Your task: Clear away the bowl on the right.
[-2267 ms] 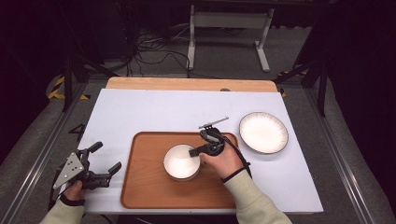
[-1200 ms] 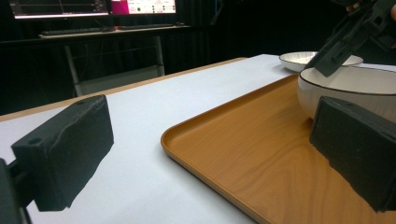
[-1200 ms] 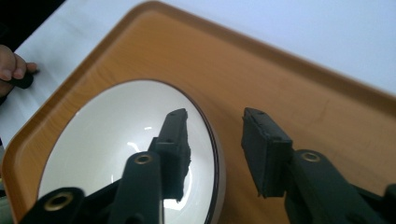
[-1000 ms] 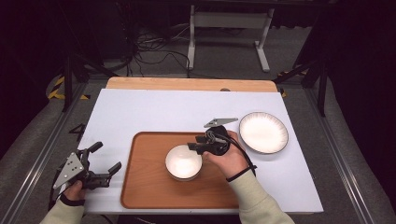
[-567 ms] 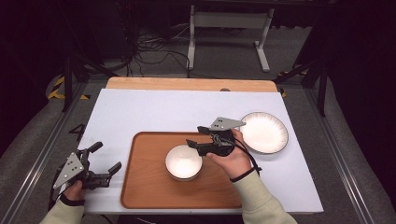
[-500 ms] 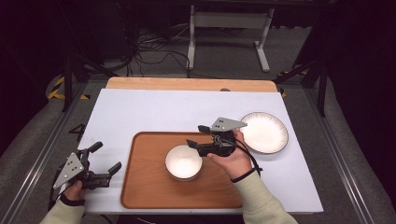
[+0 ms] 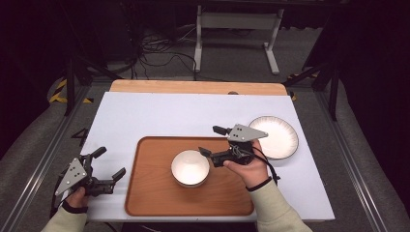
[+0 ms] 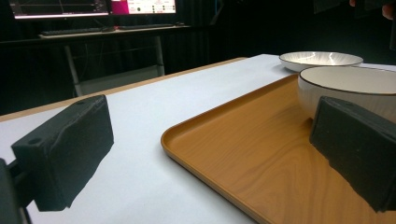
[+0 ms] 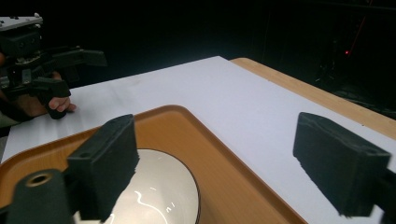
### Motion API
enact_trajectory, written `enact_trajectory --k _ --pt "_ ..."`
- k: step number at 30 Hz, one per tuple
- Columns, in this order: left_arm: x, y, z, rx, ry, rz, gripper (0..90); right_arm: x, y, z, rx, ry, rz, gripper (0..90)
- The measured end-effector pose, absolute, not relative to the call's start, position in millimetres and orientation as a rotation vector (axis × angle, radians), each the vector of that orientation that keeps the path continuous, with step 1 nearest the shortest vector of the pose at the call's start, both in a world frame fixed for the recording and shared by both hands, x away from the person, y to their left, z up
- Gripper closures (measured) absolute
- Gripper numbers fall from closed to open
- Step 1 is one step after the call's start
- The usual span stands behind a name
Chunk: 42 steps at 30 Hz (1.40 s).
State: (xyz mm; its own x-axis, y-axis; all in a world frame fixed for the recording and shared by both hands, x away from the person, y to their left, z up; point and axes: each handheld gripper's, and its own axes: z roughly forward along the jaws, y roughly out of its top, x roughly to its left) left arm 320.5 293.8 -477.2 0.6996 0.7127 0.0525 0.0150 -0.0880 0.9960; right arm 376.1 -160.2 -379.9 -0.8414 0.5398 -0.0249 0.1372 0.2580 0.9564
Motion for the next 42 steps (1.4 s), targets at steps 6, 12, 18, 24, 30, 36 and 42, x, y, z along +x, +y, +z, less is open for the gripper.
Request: enact_trajectory --k 6,12,18,24,30,36,42 --pt "320 294 -477 1.568 0.613 0.646 0.3 373 -171 -377 0.626 2.116 1.669 11.0" --pt "321 294 -477 1.568 0.613 0.646 0.2 369 -183 -376 0.645 2.07 1.693 9.8" --pt "321 294 -477 1.569 0.613 0.646 0.3 365 -197 -376 0.635 2.05 1.677 8.9" --pt "321 294 -477 1.568 0.614 0.647 0.3 361 -212 -376 0.653 2.021 1.659 8.9" --pt "321 294 -477 1.569 0.613 0.646 0.3 357 -226 -376 0.673 1.988 1.644 8.4" --pt "321 294 -477 1.569 0.614 0.646 0.2 353 -240 -377 0.691 1.961 1.631 8.2" --pt "321 294 -477 1.569 0.614 0.646 0.3 349 -252 -377 0.71 1.937 1.63 7.8"
